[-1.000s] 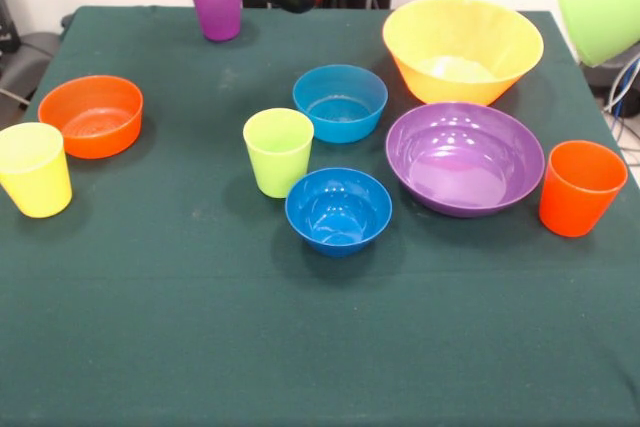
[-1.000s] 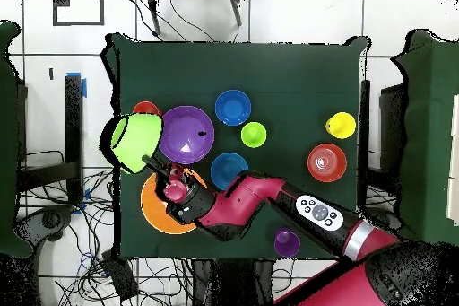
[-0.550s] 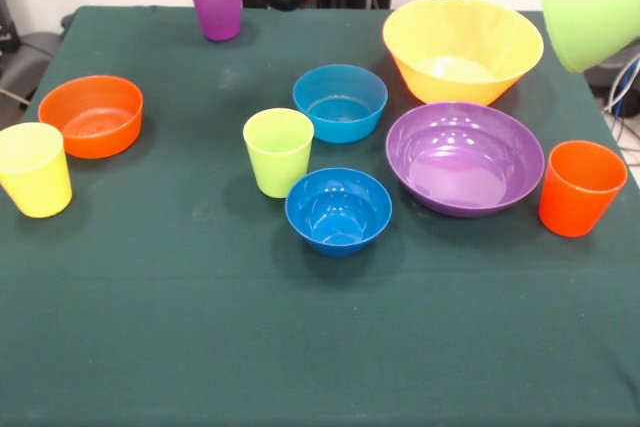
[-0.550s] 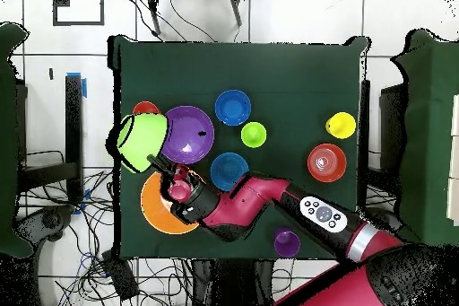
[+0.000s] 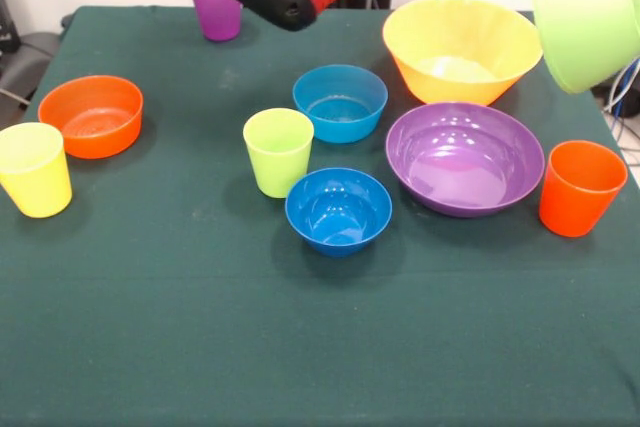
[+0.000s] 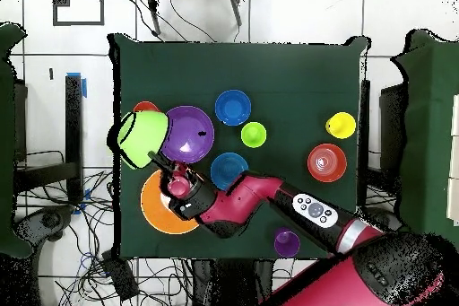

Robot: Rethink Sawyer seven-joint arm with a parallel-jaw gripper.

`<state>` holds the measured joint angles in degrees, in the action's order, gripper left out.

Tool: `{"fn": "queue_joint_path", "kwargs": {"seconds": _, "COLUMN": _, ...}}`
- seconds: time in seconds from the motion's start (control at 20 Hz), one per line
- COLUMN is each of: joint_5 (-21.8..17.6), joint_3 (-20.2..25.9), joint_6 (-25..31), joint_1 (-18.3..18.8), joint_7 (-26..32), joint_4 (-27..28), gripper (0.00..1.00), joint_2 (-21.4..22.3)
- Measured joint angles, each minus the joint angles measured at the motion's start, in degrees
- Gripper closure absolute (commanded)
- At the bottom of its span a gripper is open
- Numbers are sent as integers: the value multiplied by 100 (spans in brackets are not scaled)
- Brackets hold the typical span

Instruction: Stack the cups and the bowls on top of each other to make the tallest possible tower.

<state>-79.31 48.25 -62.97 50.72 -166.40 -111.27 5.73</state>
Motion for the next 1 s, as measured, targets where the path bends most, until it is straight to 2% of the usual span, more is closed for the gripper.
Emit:
{"fn": "queue_joint_path", "kwargs": {"seconds": 0.75, "joint_5": 171, "joint_3": -67, "joint_6": -149, "joint_1": -553, "joint_7": 0, "joint_4": 681, "gripper": 100, "joint_2": -368}}
{"fn": "queue_joint_path", "kwargs": {"seconds": 1.0, "joint_5": 410, "joint_3": -136, "joint_6": -145, "joint_1": -607, "joint_7": 0, "joint_4": 720, "gripper": 100, "joint_2": -384}}
